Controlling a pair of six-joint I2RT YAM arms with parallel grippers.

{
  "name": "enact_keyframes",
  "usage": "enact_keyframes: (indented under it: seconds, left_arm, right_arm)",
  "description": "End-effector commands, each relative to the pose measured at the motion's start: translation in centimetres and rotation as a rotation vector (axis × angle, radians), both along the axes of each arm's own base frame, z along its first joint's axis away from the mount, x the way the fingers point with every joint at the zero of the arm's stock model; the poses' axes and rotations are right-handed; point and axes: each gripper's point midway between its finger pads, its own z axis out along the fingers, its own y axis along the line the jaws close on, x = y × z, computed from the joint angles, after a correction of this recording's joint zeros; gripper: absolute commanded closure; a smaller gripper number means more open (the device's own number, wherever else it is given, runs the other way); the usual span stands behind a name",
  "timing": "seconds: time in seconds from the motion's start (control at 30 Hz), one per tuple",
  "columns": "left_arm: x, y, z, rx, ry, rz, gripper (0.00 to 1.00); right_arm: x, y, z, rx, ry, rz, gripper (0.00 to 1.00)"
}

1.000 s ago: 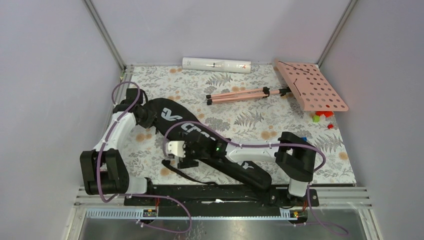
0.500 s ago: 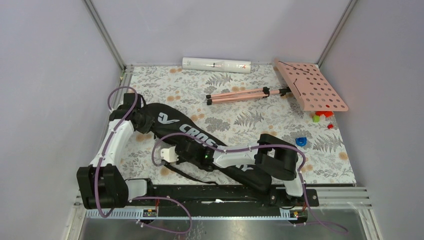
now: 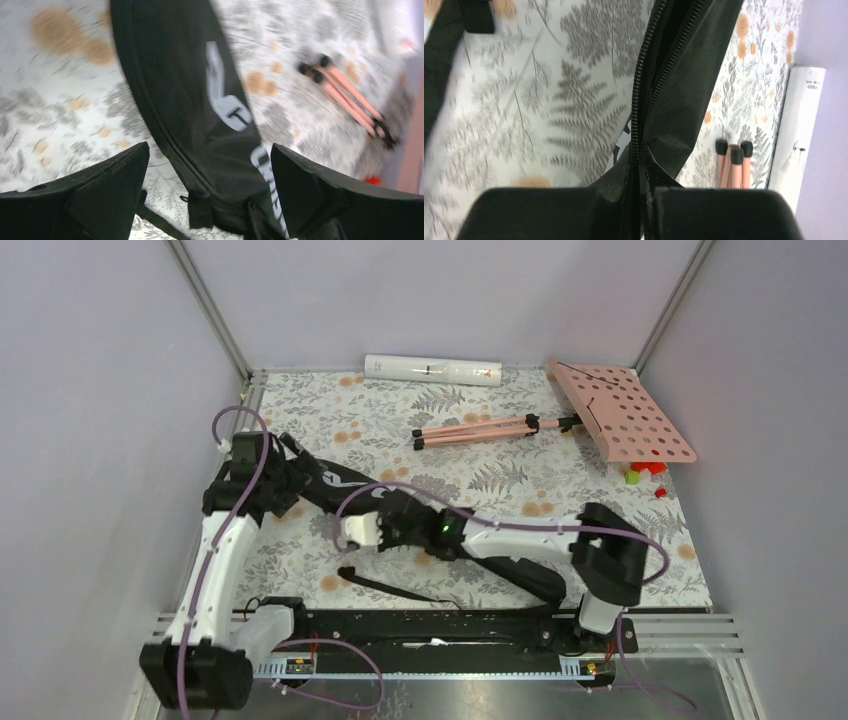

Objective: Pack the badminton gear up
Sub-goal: Pick up the racket bag from the center of the board, then zip the racket bag at the center of the board.

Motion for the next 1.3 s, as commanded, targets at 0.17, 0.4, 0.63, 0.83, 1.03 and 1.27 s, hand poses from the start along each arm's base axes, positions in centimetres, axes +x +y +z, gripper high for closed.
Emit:
enact_keyframes:
  seconds: [0.17,0.4,0.63,0.83,1.03,1.27]
  left_arm:
    - [-1.1,-12.0,24.1,0.212,-1.081,-0.838,0.01]
    - [-5.0,-19.0,26.3,0.376,-1.265,-1.604,0.01]
    - [-5.2,-17.7,14.2,0.655,-1.083,-2.009,0.01]
    - [-5.6,-16.8,9.7,0.599,-0.918,-2.043,0.01]
    - [-7.2,-18.0,7.7,0.418,-0.811,-2.11,0.01]
    - [-8.6,-19.0,3.1,0.317,-0.654,-2.207,0.01]
  right_arm:
    - [-1.5,-9.5,7.1,-0.069,0.33,0.216,1.0]
    - [-1.5,-16.1,7.6,-0.193,0.359,0.175,1.0]
    - [-0.4,-18.5,7.1,-0.099,0.306,0.093,1.0]
    - [-1.0,-20.3,5.8,-0.12,0.32,0.033,1.0]
    - [-1.2,-20.5,5.8,-0.081,0.297,0.017,1.0]
    - [-1.6,-20.2,7.3,0.03,0.216,0.037,1.0]
